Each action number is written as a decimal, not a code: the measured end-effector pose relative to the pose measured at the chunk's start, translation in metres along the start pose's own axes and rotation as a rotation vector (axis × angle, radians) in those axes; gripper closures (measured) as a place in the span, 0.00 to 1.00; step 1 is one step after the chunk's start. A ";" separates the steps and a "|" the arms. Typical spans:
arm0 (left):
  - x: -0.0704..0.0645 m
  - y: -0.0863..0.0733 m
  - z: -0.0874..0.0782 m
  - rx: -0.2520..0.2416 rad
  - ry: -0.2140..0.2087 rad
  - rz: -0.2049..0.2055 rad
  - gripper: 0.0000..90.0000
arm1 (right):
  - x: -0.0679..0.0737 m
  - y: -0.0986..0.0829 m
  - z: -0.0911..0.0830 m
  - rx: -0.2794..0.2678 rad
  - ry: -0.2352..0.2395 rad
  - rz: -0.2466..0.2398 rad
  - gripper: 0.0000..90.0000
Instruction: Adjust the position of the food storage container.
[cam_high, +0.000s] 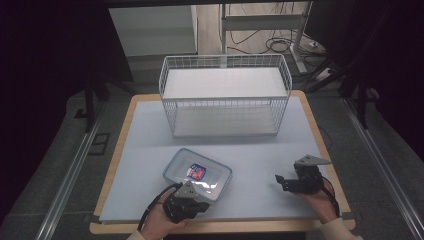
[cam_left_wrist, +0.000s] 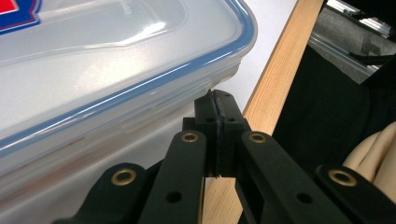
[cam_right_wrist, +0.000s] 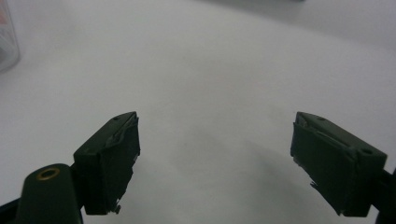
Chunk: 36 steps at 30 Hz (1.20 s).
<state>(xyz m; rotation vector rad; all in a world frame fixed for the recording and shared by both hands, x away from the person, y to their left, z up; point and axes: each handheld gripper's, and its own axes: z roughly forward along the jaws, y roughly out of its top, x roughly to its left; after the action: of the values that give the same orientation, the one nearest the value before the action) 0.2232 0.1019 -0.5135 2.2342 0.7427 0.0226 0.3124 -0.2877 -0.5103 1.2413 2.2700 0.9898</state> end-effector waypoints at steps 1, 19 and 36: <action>0.000 0.000 0.000 0.000 0.000 0.000 1.00 | 0.000 0.000 0.000 0.000 0.000 0.000 0.18; 0.001 0.025 0.024 -0.025 0.026 -0.020 1.00 | -0.001 -0.001 0.001 0.008 0.001 0.002 0.18; 0.012 0.056 0.049 -0.059 0.067 -0.087 1.00 | -0.002 -0.001 0.002 0.015 0.000 0.003 0.18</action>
<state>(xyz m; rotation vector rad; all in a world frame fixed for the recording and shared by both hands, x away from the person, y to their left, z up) 0.2729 0.0453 -0.5125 2.1516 0.8644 0.0761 0.3136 -0.2889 -0.5127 1.2511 2.2802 0.9758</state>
